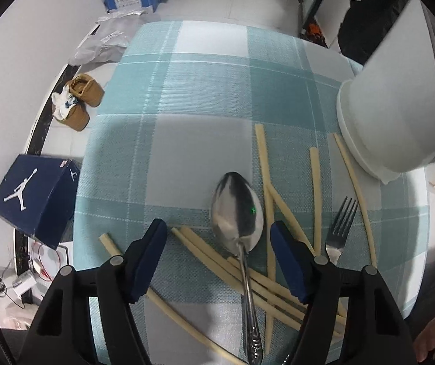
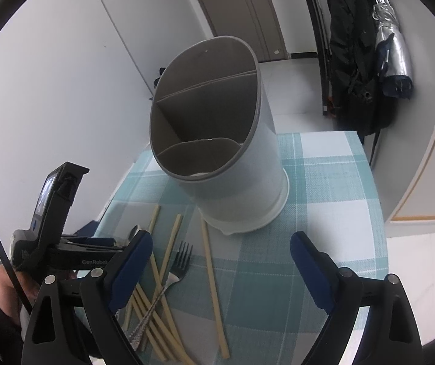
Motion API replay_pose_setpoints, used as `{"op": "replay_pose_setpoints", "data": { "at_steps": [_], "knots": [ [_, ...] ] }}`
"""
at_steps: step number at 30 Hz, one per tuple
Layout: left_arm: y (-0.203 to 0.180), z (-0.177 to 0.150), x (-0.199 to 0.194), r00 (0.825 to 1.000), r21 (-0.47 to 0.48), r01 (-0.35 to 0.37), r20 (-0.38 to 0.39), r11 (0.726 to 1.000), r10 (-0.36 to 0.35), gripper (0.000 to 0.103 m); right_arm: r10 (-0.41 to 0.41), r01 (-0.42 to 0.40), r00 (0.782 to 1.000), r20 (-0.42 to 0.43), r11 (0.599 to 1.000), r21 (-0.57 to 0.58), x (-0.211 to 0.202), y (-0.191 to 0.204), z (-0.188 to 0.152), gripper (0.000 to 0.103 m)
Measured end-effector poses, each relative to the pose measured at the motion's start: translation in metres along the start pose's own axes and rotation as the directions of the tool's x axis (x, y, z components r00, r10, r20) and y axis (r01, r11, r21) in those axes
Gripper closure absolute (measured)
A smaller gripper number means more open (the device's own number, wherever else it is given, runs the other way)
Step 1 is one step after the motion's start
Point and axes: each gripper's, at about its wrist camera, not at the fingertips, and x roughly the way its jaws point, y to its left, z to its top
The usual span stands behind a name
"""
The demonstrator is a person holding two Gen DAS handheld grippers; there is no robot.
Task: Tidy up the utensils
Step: 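Lower the left gripper onto the silver spoon and close on its handle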
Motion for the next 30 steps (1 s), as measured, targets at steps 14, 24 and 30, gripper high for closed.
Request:
{"op": "replay_pose_setpoints", "data": {
  "at_steps": [14, 24, 30],
  "knots": [
    [-0.007, 0.004, 0.008, 0.996, 0.063, -0.083, -0.014, 0.995, 0.084, 0.036, -0.011, 0.011, 1.000, 0.014, 1.000, -0.016, -0.007, 0.005, -0.005, 0.011],
    [-0.016, 0.012, 0.007, 0.999, 0.098, -0.049, -0.017, 0.994, 0.051, 0.071, -0.014, 0.014, 1.000, 0.007, 1.000, -0.025, -0.007, 0.006, -0.008, 0.011],
    [-0.011, 0.010, 0.006, 1.000, 0.055, -0.013, 0.011, 0.998, 0.012, 0.073, -0.011, 0.010, 1.000, -0.017, 0.999, -0.050, -0.004, 0.011, -0.013, 0.011]
  ]
}}
